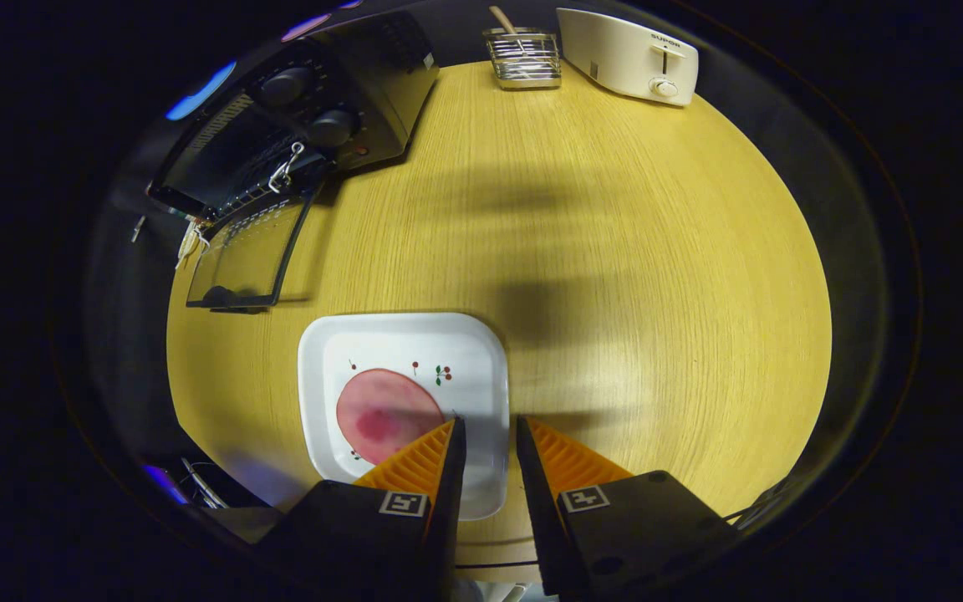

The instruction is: Open the toaster oven, put the food inside, and close the toaster oven door.

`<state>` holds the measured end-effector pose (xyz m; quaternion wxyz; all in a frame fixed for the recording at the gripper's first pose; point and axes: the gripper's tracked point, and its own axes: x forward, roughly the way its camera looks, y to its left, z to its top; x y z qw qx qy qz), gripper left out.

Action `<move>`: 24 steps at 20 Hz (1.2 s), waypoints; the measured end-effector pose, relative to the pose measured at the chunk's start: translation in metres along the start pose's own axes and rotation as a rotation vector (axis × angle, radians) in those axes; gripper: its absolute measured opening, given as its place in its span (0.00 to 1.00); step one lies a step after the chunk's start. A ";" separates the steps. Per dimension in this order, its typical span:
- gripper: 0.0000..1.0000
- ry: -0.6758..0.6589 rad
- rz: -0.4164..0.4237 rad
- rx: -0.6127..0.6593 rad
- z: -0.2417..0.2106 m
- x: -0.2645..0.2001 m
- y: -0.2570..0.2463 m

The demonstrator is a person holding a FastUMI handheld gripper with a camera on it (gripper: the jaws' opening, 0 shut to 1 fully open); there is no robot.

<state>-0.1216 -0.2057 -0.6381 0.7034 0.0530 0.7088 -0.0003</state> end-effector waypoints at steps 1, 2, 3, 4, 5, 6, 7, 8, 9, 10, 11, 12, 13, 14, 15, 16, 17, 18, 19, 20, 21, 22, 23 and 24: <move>0.43 0.011 0.010 -0.004 0.004 0.003 -0.002; 0.26 0.015 -0.010 0.018 -0.009 0.077 -0.010; 0.08 0.019 0.013 0.022 0.008 0.036 -0.022; 0.08 0.020 0.018 0.015 0.012 0.038 -0.028; 0.08 0.021 0.021 0.011 0.014 0.045 -0.033; 0.08 0.022 0.023 0.011 0.018 0.051 -0.037; 0.08 0.025 0.027 0.013 0.021 0.053 -0.040; 0.08 0.029 0.033 0.014 0.027 0.056 -0.045; 0.08 0.031 0.043 0.009 0.033 0.063 -0.054; 0.08 0.033 0.059 0.003 0.038 0.068 -0.063; 0.08 0.038 0.082 -0.011 0.041 0.068 -0.077; 0.08 0.047 0.108 -0.008 0.043 0.069 -0.089; 0.08 0.061 0.137 0.013 0.049 0.076 -0.112; 0.08 0.078 0.175 0.044 0.053 0.080 -0.127; 0.07 0.096 0.219 0.084 0.051 0.076 -0.127; 0.07 0.112 0.266 0.128 0.053 0.077 -0.144; 0.07 0.127 0.308 0.169 0.051 0.079 -0.160; 0.07 0.139 0.348 0.202 0.051 0.080 -0.174; 0.07 0.147 0.386 0.233 0.047 0.080 -0.183; 0.08 0.155 0.418 0.269 0.044 0.079 -0.193; 0.08 0.159 0.446 0.302 0.037 0.076 -0.200; 0.08 0.158 0.467 0.331 0.030 0.074 -0.207; 0.08 0.152 0.485 0.361 0.019 0.072 -0.208; 0.08 0.139 0.498 0.392 0.012 0.069 -0.214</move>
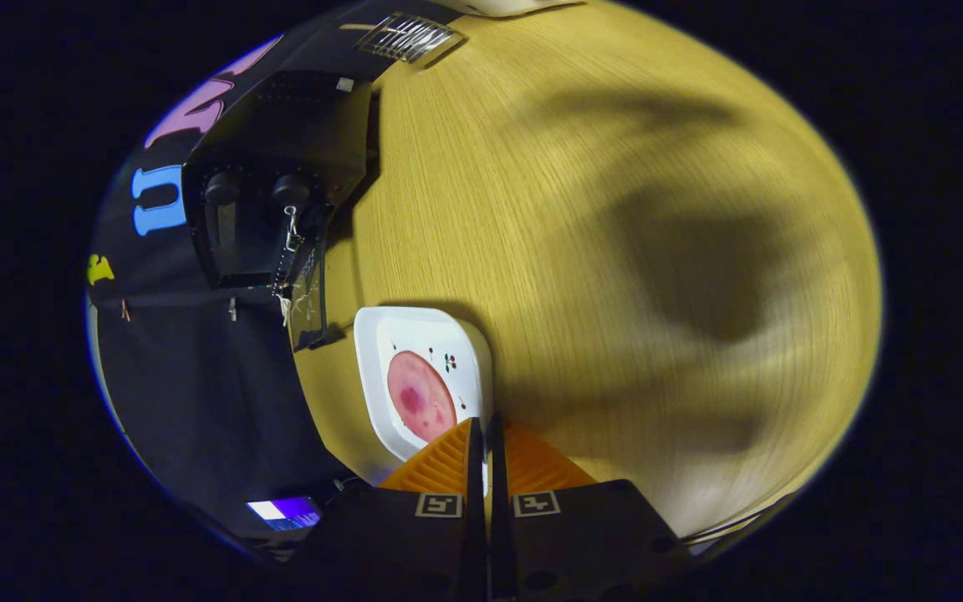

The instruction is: Open the toaster oven, put the food inside, and close the toaster oven door.

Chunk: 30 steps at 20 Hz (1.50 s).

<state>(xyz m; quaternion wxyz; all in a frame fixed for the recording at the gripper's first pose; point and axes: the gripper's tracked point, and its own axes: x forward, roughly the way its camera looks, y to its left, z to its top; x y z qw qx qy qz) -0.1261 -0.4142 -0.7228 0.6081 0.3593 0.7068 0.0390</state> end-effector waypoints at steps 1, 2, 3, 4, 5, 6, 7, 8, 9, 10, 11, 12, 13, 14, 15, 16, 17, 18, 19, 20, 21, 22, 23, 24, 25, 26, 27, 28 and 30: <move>0.08 -0.020 0.010 0.021 -0.007 -0.004 0.002; 0.08 -0.043 0.013 0.034 -0.012 -0.010 0.000; 0.08 -0.069 0.018 0.038 -0.017 -0.014 0.006; 0.08 -0.089 0.023 0.043 -0.022 -0.018 0.009; 0.08 -0.114 0.037 0.053 -0.024 -0.021 0.016; 0.08 -0.136 0.060 0.073 -0.029 -0.026 0.026; 0.08 -0.156 0.090 0.097 -0.035 -0.029 0.037; 0.08 -0.181 0.120 0.119 -0.039 -0.031 0.050; 0.08 -0.205 0.147 0.138 -0.047 -0.034 0.063; 0.08 -0.226 0.163 0.151 -0.052 -0.032 0.076; 0.08 -0.254 0.173 0.172 -0.055 -0.029 0.087; 0.08 -0.278 0.186 0.199 -0.059 -0.025 0.099; 0.08 -0.307 0.210 0.232 -0.059 -0.019 0.116; 0.08 -0.340 0.237 0.274 -0.055 -0.011 0.132; 0.08 -0.371 0.279 0.327 -0.051 -0.007 0.149; 0.08 -0.385 0.327 0.385 -0.048 0.000 0.166; 0.08 -0.408 0.360 0.436 -0.045 0.006 0.180; 0.08 -0.427 0.358 0.471 -0.040 0.016 0.190; 0.08 -0.451 0.334 0.483 -0.036 0.024 0.194; 0.08 -0.470 0.305 0.490 -0.030 0.035 0.198; 0.08 -0.484 0.289 0.503 -0.025 0.043 0.204; 0.08 -0.496 0.291 0.523 -0.017 0.050 0.212; 0.08 -0.515 0.303 0.550 -0.007 0.054 0.222; 0.08 -0.540 0.323 0.580 0.007 0.057 0.232; 0.08 -0.563 0.339 0.613 0.022 0.062 0.241; 0.08 -0.583 0.345 0.648 0.036 0.068 0.248; 0.08 -0.598 0.334 0.676 0.049 0.074 0.253; 0.08 -0.614 0.316 0.688 0.063 0.081 0.258; 0.08 -0.641 0.288 0.690 0.087 0.094 0.268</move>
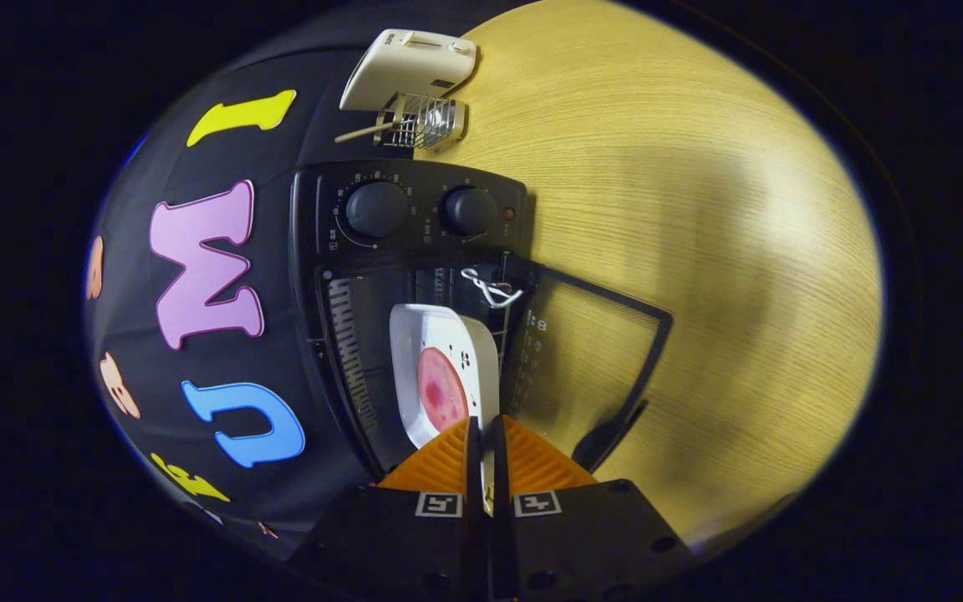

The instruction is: Open the toaster oven, put the food inside, and close the toaster oven door.

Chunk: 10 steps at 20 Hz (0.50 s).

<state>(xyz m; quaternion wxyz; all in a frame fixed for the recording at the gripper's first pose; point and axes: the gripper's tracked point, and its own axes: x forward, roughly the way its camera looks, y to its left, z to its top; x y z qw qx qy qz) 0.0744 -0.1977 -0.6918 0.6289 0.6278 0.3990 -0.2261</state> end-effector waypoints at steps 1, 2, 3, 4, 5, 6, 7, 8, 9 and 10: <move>0.08 -0.009 0.002 0.010 -0.001 0.011 0.007; 0.08 -0.018 0.006 0.031 -0.002 0.023 0.014; 0.08 -0.028 0.011 0.054 -0.003 0.034 0.019; 0.08 -0.034 0.012 0.075 -0.005 0.044 0.024; 0.08 -0.041 0.007 0.097 -0.006 0.053 0.027; 0.08 -0.046 0.003 0.117 -0.006 0.062 0.029; 0.08 -0.050 -0.001 0.126 -0.008 0.069 0.031; 0.08 -0.059 -0.004 0.132 -0.008 0.075 0.033; 0.08 -0.060 -0.005 0.132 -0.010 0.080 0.033; 0.08 -0.063 -0.008 0.139 -0.011 0.085 0.034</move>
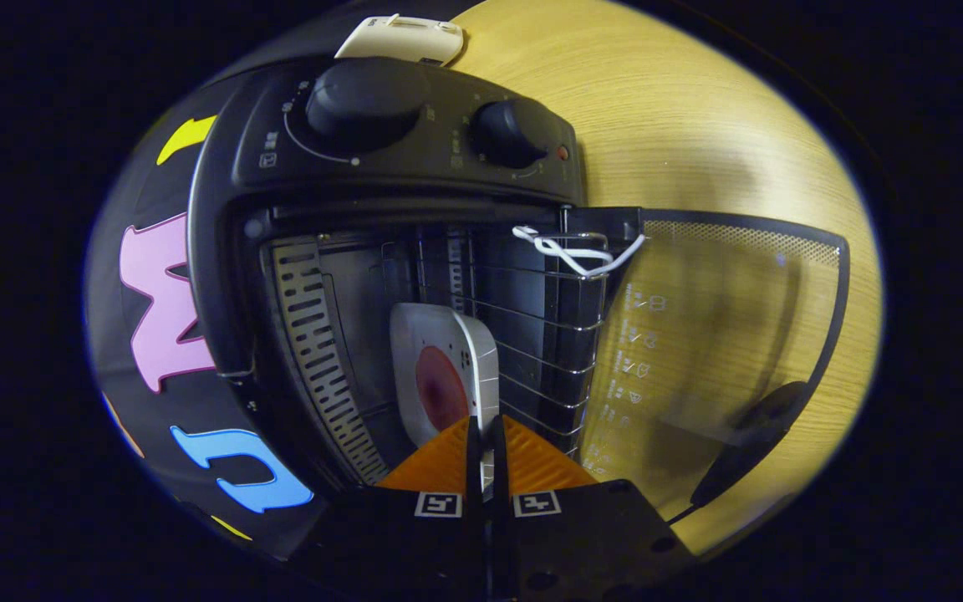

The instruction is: Open the toaster oven, put the food inside, and close the toaster oven door.

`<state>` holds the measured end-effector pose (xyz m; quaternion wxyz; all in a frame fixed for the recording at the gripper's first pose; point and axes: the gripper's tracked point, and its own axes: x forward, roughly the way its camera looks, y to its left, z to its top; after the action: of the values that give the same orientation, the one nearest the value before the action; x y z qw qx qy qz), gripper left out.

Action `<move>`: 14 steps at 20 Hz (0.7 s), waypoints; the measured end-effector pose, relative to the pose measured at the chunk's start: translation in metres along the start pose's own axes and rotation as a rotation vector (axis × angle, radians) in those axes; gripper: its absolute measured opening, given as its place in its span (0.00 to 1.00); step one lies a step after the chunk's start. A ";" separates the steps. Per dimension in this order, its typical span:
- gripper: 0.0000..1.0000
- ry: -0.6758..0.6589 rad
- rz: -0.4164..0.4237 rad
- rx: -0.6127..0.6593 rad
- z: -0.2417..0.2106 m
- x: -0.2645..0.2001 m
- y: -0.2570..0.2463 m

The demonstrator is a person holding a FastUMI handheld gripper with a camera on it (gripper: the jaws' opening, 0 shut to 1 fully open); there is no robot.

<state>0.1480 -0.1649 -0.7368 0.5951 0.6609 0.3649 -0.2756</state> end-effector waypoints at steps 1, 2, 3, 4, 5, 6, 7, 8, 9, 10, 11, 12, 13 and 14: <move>0.08 -0.002 -0.008 0.012 0.000 0.003 -0.001; 0.08 -0.003 -0.016 0.026 -0.001 0.006 -0.003; 0.08 -0.007 -0.023 0.035 -0.002 0.009 -0.005; 0.08 -0.006 -0.009 0.047 -0.003 0.009 -0.002; 0.08 0.002 -0.012 0.049 -0.004 0.014 -0.003; 0.13 0.008 -0.009 0.057 -0.003 0.005 -0.002; 0.18 0.011 -0.015 0.057 -0.005 0.008 -0.003; 0.18 0.010 -0.020 0.054 -0.005 0.005 -0.004; 0.18 0.012 -0.018 0.048 -0.006 0.001 -0.002; 0.19 0.021 -0.001 0.037 -0.008 -0.003 0.002; 0.19 0.039 0.011 0.014 -0.012 -0.010 0.005; 0.18 0.054 0.014 -0.024 -0.015 -0.018 0.006; 0.18 0.069 0.012 -0.081 -0.020 -0.027 0.002; 0.18 0.081 0.000 -0.153 -0.024 -0.037 -0.005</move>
<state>0.1213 -0.1467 -0.7069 0.6286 0.6241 0.4088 -0.2200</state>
